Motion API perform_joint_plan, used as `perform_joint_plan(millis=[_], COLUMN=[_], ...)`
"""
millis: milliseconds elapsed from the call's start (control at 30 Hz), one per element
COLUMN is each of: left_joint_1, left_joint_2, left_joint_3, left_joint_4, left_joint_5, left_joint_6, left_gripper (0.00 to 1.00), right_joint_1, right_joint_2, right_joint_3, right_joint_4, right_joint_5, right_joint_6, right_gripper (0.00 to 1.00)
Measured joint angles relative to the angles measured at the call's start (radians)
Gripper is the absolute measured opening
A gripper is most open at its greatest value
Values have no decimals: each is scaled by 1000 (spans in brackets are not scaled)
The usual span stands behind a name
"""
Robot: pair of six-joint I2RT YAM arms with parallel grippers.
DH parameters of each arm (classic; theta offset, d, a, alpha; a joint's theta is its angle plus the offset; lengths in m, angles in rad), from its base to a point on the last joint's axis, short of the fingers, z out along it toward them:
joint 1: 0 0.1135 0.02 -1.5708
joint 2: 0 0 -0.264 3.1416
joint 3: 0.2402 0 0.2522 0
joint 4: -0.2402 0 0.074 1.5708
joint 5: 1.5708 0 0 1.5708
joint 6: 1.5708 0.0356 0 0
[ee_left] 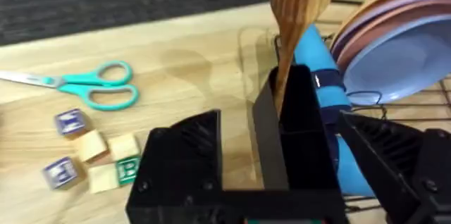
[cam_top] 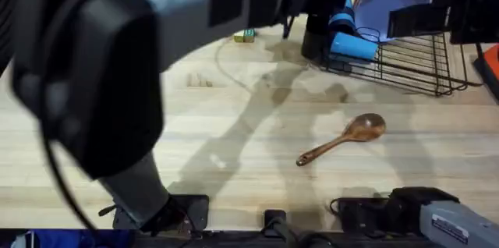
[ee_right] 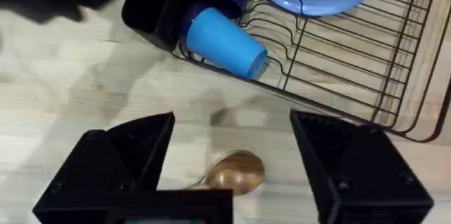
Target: Pick up the spoon on the table one by one and put them onto the rack
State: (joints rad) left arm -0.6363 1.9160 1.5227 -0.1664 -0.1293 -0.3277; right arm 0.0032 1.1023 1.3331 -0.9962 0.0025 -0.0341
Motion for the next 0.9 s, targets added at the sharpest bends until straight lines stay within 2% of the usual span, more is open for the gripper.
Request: perform_joint_plan(millis=[67, 100, 200, 400, 633, 900], left_joint_1=[35, 41, 54, 55, 56, 55], left_joint_2=[-135, -156, -199, -245, -338, -406], left_joint_3=[0, 0, 0, 0, 0, 0], left_joint_4=[-114, -143, -247, -448, -580, -659], left_joint_5=[-3, -3, -3, -2, 14, 156], left_joint_6=[1, 1, 25, 131, 232, 332], left_gripper=[993, 993, 994, 993, 993, 993], right_joint_1=[0, 0, 0, 0, 0, 0], right_joint_2=[6, 6, 6, -12, -129, -266], right_joint_3=[0, 0, 0, 0, 0, 3], right_joint_4=[1, -6, -51, -101, -109, -113], right_joint_5=[0, 0, 0, 0, 0, -1], right_joint_6=[0, 0, 6, 84, 172, 215], right_gripper=[996, 996, 997, 996, 996, 996])
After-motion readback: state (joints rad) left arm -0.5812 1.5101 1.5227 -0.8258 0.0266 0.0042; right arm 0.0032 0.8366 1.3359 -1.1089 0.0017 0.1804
